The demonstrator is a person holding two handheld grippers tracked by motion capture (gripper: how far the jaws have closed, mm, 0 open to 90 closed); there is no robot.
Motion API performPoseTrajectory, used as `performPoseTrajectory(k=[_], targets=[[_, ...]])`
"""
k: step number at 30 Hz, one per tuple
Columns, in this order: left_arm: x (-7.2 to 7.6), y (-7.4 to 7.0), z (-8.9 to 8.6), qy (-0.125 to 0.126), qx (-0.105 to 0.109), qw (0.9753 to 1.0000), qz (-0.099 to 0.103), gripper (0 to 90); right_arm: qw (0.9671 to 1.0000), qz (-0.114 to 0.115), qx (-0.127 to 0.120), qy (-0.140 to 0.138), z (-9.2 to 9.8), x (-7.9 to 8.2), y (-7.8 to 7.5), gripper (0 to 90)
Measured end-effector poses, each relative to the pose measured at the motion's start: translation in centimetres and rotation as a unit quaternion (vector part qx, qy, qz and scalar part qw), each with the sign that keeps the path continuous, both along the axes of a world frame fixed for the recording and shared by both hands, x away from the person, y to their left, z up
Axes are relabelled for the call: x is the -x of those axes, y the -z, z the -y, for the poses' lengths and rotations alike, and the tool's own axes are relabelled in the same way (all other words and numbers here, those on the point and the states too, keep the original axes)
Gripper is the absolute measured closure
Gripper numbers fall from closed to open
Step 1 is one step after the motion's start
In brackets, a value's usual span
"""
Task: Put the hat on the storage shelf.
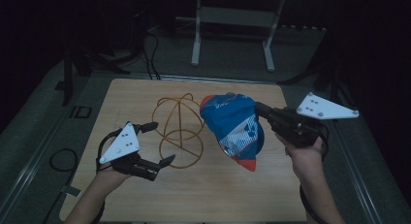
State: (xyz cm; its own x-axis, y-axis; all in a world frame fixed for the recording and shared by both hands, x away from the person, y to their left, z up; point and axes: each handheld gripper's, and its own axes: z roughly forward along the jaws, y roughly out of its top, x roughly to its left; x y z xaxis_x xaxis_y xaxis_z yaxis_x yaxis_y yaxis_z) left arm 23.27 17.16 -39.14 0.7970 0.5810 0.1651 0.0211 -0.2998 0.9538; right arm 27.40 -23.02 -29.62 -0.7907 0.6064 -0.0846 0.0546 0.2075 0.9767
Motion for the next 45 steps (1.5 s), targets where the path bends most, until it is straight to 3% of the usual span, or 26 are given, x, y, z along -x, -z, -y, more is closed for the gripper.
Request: performPoseTrajectory(k=[3,11,16,22,26,33,39,45], targets=[[0.1,1.1,-1.4,-0.025,0.012,0.9996,-0.005,2.3,1.0,-0.003,0.0,-0.002,-1.1,-0.8,-0.4,90.0],[0.8,4.3,-3.6,-0.082,0.018,0.9964,0.01,1.8,0.9998,-0.009,0.007,-0.013,-4.8,-3.1,-1.3,90.0],[1.6,6.9,-4.8,-0.126,0.033,0.9914,0.013,1.9,0.9996,-0.013,0.011,-0.025,-7.5,-4.4,-2.0,90.0],[2.4,9.3,-5.9,-0.155,0.035,0.9874,0.005,1.9,0.9989,-0.017,0.025,-0.036,-11.5,-5.7,-2.5,90.0],[2.9,11.0,-6.3,-0.176,0.033,0.9839,-0.002,1.9,0.9981,-0.021,0.036,-0.047,-14.1,-6.2,-2.4,90.0],[3.6,13.5,-7.3,-0.206,0.062,0.9762,-0.022,1.9,0.9958,-0.028,0.065,-0.058,-17.5,-6.9,-1.4,90.0],[3.6,13.8,-7.7,-0.208,0.066,0.9755,-0.026,1.9,0.9938,-0.049,0.082,-0.056,-18.4,-7.9,0.2,90.0],[3.5,14.1,-7.5,-0.203,0.065,0.9765,-0.032,1.9,0.9914,-0.073,0.091,-0.059,-18.4,-8.6,2.0,90.0]])
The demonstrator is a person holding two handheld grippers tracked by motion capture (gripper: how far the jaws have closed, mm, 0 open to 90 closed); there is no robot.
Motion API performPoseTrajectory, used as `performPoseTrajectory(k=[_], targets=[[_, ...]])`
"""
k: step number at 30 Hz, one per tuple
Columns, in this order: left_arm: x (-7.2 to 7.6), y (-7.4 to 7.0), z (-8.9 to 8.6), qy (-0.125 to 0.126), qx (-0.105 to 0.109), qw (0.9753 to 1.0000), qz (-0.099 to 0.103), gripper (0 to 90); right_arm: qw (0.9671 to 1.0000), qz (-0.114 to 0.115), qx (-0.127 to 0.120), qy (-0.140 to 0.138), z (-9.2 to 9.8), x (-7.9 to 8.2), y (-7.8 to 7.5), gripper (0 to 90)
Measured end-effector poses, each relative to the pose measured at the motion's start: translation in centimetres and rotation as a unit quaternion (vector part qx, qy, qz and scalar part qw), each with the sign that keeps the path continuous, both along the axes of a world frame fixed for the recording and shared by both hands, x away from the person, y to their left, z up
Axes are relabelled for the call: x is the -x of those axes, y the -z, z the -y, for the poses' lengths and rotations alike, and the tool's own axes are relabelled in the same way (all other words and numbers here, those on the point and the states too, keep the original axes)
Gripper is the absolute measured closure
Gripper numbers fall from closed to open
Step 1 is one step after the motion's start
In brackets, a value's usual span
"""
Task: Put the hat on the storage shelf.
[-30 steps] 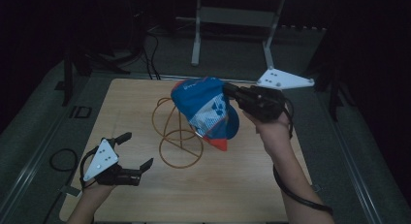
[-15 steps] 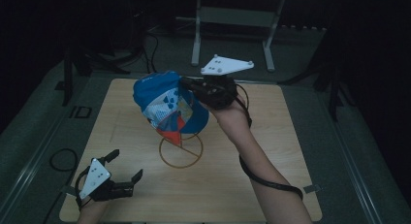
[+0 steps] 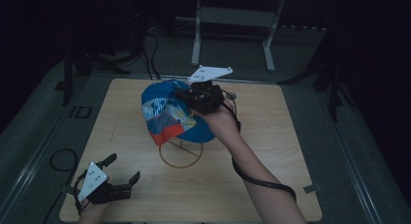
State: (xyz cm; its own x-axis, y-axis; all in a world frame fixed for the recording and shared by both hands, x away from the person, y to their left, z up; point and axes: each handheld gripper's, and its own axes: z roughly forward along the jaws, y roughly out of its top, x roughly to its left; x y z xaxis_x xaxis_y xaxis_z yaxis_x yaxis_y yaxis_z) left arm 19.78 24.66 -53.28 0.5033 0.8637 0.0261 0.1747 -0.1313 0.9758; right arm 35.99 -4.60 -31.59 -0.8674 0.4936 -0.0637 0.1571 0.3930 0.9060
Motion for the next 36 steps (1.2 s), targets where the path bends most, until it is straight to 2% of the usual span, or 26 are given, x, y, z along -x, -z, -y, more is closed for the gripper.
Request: performPoseTrajectory(k=[5,9,20,27,30,36], targets=[[-0.1,0.2,0.1,0.0,-0.001,1.0,-0.004,1.9,1.0,0.0,0.002,0.003,0.5,0.0,1.0,90.0],[-0.2,0.5,0.2,0.005,-0.001,1.0,-0.008,1.9,0.9999,-0.013,0.001,0.002,1.2,-0.2,1.8,90.0],[-0.3,0.7,0.2,0.009,-0.001,0.9999,-0.011,1.9,0.9998,-0.02,-0.003,-0.006,2.4,0.1,3.0,89.4],[-0.4,0.9,0.3,0.014,-0.003,0.9998,-0.017,1.9,0.9994,-0.031,-0.013,-0.01,3.0,0.0,3.6,77.9],[-0.5,1.0,0.4,0.015,-0.005,0.9997,-0.018,1.9,0.9989,-0.04,-0.02,-0.017,3.1,-0.1,3.7,77.8],[-0.5,0.9,0.4,0.014,-0.002,0.9998,-0.015,1.9,0.999,-0.035,-0.018,-0.02,3.2,0.3,4.0,74.4]])
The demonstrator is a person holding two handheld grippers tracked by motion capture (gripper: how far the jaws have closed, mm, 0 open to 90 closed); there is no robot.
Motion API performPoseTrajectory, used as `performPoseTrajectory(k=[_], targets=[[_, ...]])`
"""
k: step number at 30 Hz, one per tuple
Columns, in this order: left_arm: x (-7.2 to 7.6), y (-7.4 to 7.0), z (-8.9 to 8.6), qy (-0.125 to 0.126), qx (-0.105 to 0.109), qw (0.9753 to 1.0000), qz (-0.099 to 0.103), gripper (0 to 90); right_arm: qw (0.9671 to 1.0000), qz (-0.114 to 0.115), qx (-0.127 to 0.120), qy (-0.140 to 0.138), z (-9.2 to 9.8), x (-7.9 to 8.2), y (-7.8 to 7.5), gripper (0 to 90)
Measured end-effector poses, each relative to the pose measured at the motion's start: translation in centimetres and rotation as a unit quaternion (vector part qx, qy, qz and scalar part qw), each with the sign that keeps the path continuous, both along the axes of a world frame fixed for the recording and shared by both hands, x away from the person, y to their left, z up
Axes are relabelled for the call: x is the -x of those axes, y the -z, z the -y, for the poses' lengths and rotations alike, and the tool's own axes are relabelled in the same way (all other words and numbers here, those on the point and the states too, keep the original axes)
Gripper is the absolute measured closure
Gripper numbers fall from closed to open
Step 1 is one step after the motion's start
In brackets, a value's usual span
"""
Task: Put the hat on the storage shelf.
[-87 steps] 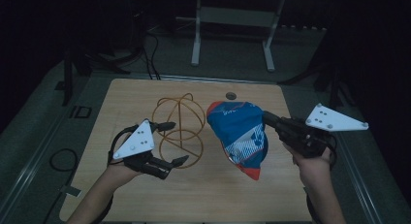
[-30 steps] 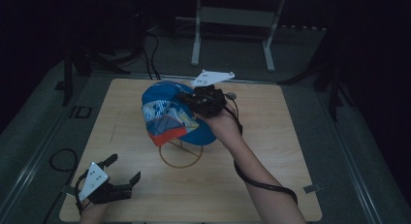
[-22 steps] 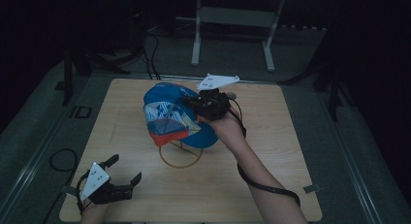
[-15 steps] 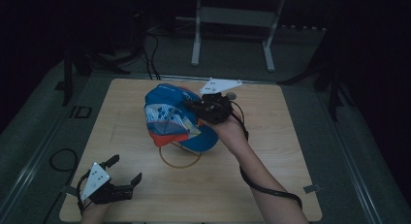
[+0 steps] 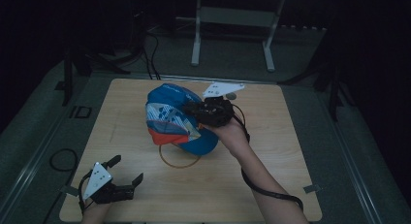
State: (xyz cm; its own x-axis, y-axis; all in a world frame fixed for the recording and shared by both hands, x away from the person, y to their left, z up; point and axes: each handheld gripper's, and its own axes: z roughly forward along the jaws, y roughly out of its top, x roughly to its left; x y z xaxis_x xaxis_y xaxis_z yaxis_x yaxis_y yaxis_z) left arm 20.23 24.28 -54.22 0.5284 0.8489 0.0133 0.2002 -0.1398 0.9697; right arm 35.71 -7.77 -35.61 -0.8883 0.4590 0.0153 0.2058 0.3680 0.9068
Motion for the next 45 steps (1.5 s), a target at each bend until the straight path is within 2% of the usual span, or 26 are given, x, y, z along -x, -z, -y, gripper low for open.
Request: performPoseTrajectory(k=[8,21,23,26,30,33,35,38,40,42,45], targets=[[-0.1,0.2,0.0,0.003,-0.002,1.0,-0.003,1.9,0.9999,-0.002,-0.012,-0.009,0.6,0.6,0.0,72.3],[-0.1,0.3,0.0,0.005,0.002,1.0,-0.005,1.9,0.9999,-0.008,-0.005,-0.008,1.0,0.6,0.8,69.8],[-0.1,0.3,0.0,0.006,0.003,1.0,-0.005,1.9,0.9999,-0.008,-0.006,-0.01,1.2,0.8,0.9,67.3],[-0.1,0.4,0.0,0.006,0.002,1.0,-0.006,1.9,0.9999,-0.006,-0.008,-0.014,1.5,1.2,1.1,59.6],[-0.1,0.4,0.1,0.007,0.004,1.0,-0.003,1.9,0.9999,0.008,-0.005,-0.014,2.1,1.9,1.3,45.7],[-0.2,0.4,0.1,0.008,0.002,1.0,-0.004,1.9,0.9999,0.007,-0.003,-0.015,2.7,2.3,1.5,35.2],[-0.2,0.4,0.1,0.008,0.002,1.0,-0.004,1.9,0.9998,0.009,-0.004,-0.015,2.9,2.4,1.6,35.2],[-0.1,0.5,0.3,0.012,0.001,0.9999,-0.004,1.9,0.9998,0.008,-0.007,-0.016,3.8,2.8,2.3,19.1],[-0.2,0.5,0.4,0.011,0.001,0.9999,-0.005,1.9,0.9998,0.015,-0.002,-0.013,4.0,3.0,2.8,17.1],[-0.2,0.5,0.4,0.012,0.002,0.9999,-0.006,1.9,0.9998,0.009,-0.009,-0.013,4.3,3.1,3.3,14.6],[-0.2,0.6,0.5,0.014,0.001,0.9999,-0.007,1.9,0.9997,0.011,-0.004,-0.022,4.7,3.3,4.2,13.8]])
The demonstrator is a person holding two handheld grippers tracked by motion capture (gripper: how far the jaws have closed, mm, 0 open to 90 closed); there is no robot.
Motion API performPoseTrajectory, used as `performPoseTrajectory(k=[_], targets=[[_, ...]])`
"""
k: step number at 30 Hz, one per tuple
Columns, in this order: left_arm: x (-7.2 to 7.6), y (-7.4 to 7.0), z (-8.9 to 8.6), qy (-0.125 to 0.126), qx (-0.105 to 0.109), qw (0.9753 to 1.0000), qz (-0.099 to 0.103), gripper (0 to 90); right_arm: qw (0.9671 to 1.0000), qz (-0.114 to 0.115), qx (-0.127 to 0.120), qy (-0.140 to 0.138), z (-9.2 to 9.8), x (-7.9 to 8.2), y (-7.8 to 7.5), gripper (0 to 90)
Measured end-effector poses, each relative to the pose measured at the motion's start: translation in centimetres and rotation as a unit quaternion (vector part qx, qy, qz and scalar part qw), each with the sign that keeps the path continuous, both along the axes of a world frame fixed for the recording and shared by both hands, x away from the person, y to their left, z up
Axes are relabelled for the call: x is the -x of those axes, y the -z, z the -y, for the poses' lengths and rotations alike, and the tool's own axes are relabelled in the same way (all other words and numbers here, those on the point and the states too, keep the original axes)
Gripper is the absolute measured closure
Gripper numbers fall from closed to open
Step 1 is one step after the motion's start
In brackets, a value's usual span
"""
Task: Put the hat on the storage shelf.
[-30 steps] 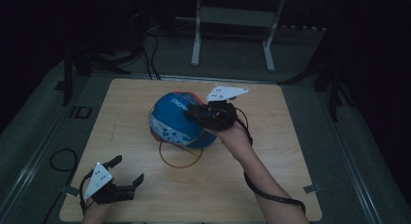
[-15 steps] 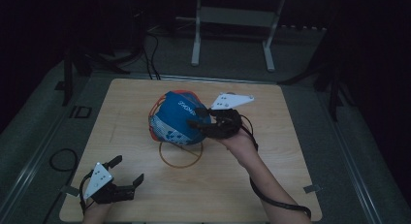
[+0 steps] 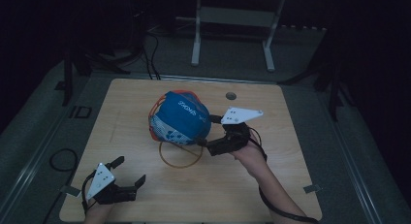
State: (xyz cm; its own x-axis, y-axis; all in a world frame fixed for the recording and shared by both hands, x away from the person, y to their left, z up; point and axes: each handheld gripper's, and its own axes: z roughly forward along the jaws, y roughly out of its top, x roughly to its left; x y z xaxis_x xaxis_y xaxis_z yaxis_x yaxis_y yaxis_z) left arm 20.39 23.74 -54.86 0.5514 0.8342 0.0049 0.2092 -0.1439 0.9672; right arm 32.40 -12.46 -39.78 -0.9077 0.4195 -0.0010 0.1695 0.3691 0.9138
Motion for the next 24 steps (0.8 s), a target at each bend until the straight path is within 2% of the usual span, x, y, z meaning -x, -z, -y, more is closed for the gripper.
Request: performPoseTrajectory(k=[1,5,9,14,19,24], targets=[[0.0,0.0,0.0,0.0,0.0,1.0,0.0,1.9,1.0,0.0,0.0,0.0,0.0,0.0,0.0,13.8],[0.0,0.1,0.1,0.002,-0.003,1.0,-0.001,1.9,0.9998,-0.005,0.003,-0.02,0.3,0.5,1.7,13.6],[0.0,0.1,0.0,0.002,-0.002,1.0,0.001,1.9,0.9996,-0.006,0.007,-0.025,0.7,1.0,3.2,13.1],[0.0,0.3,0.0,0.0,-0.01,0.9999,-0.001,1.9,0.9994,-0.012,0.017,-0.029,1.1,1.4,4.9,12.9],[0.0,0.4,0.0,-0.001,-0.009,1.0,-0.002,1.9,0.9991,-0.017,0.026,-0.03,1.6,1.6,6.3,12.5],[-0.1,0.5,-0.1,0.0,-0.007,1.0,-0.003,1.9,0.9987,-0.034,0.027,-0.027,2.7,1.7,8.5,12.5]])
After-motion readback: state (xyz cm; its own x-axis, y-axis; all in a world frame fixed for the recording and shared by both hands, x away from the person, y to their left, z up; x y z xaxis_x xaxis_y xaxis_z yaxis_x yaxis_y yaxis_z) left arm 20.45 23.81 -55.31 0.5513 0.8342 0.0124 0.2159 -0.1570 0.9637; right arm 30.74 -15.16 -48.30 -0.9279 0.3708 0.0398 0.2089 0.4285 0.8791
